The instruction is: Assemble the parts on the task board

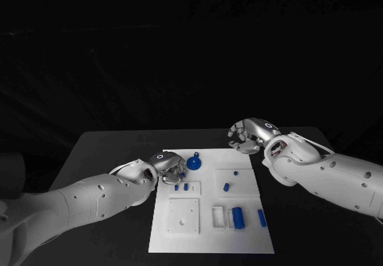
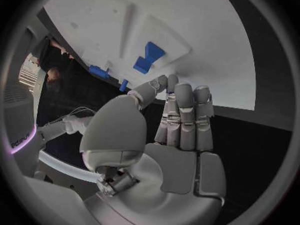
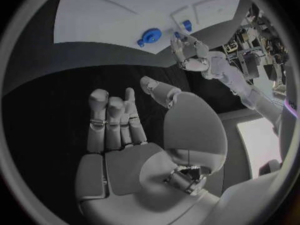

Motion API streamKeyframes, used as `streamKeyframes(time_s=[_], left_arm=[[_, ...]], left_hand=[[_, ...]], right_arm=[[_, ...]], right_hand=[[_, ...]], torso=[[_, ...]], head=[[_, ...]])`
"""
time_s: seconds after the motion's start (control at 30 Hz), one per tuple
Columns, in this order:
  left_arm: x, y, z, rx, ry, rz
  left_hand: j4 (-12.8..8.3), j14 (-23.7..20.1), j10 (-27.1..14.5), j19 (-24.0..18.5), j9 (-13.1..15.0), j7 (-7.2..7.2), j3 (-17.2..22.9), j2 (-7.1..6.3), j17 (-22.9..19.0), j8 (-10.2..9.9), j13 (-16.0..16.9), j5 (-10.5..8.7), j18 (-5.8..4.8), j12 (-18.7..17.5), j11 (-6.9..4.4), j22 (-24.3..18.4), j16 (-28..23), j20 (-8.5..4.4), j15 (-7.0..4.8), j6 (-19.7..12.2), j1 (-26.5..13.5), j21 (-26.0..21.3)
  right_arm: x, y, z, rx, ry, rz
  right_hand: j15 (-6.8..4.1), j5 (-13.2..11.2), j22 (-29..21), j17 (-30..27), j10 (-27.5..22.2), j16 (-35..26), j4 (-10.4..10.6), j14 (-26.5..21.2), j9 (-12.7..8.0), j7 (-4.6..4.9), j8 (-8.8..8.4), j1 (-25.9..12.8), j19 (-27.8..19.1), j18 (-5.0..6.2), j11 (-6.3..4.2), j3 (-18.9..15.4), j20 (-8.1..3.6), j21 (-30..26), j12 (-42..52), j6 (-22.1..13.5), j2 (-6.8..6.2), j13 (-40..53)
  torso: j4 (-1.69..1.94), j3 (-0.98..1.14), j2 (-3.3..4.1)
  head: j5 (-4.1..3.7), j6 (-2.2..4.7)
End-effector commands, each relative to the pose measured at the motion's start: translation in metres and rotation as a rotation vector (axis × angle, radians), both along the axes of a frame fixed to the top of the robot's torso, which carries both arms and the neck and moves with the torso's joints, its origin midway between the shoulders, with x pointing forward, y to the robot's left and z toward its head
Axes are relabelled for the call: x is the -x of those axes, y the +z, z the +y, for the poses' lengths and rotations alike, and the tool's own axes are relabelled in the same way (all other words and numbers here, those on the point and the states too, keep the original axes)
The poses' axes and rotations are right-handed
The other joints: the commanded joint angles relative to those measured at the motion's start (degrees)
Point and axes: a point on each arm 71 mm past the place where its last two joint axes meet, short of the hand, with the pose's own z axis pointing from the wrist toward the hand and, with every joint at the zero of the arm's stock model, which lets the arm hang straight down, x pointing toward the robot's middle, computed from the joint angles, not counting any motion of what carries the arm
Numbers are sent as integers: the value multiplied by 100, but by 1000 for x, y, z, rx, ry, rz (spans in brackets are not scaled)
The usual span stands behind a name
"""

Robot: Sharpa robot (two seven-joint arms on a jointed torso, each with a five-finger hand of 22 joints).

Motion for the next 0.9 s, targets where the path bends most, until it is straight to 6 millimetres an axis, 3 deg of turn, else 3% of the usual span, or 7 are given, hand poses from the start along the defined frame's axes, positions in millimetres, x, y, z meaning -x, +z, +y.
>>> streamKeyframes(time_s=[0.03, 0.9], left_arm=[[0, -2, -1, -3, 1, 20], [-1, -7, -1, -52, 8, 66]], left_hand=[[25, 38, -27, 26, 261, -78, -18, 54, 6, 26, 1, 37, 103, -22, 3, 10, 3, -183, -17, 107, 6, 9], [15, 27, -40, 16, 273, -73, -27, 70, 10, 13, 18, 31, 106, -37, 7, 30, -1, -179, -13, 94, 10, 16]], right_arm=[[1, 0, 2, 5, 11, -2], [1, 1, 3, 4, 15, -1]], right_hand=[[42, 29, 52, -8, -12, -31, 4, 4, -7, 89, -10, 54, 16, 307, 14, 36, -31, -31, -11, -59, 8, -10], [40, 29, 51, -12, -8, -33, 29, 7, -14, 88, -7, 61, 22, 307, 12, 68, -28, -38, -9, -53, 13, -14]], torso=[[-1, 0, 1], [5, 2, 0]], head=[[-3, -4], [-2, -25]])
